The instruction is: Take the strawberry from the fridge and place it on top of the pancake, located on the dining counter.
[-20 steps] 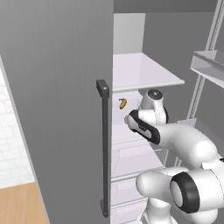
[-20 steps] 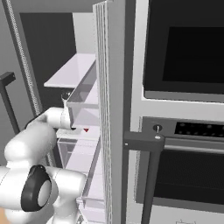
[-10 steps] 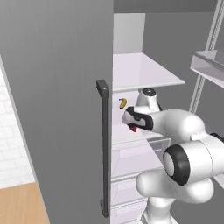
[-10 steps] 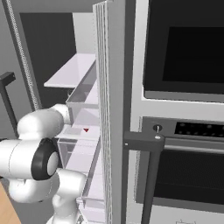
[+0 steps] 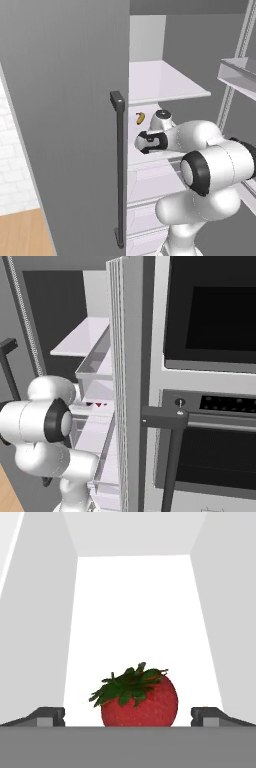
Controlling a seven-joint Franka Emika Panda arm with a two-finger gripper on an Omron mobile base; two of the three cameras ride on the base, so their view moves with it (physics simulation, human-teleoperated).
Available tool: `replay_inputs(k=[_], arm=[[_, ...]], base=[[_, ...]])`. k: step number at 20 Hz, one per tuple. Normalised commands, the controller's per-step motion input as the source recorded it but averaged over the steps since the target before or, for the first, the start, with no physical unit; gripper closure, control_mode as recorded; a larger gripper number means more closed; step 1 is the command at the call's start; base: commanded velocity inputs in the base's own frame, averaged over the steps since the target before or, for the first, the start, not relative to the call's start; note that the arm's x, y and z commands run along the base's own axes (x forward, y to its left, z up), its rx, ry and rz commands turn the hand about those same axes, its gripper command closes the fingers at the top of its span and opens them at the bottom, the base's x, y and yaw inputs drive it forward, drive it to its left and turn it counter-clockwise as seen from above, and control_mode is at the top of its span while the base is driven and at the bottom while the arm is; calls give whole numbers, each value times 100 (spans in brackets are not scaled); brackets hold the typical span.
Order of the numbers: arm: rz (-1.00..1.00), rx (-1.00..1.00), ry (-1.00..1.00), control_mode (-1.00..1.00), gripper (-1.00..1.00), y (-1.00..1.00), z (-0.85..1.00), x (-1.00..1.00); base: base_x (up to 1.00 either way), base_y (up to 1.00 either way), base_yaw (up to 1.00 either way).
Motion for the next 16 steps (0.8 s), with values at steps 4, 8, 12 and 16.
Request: replay_inputs(k=[4,8,12,16], arm=[[0,0,0,-100,-100,1,-8,17],[0,0,0,-100,-100,-2,-12,19],[0,0,0,-100,-100,-9,-7,22],[0,0,0,-100,-100,-21,-14,10]], base=[[0,0,0],[0,0,0],[0,0,0],[0,0,0]])
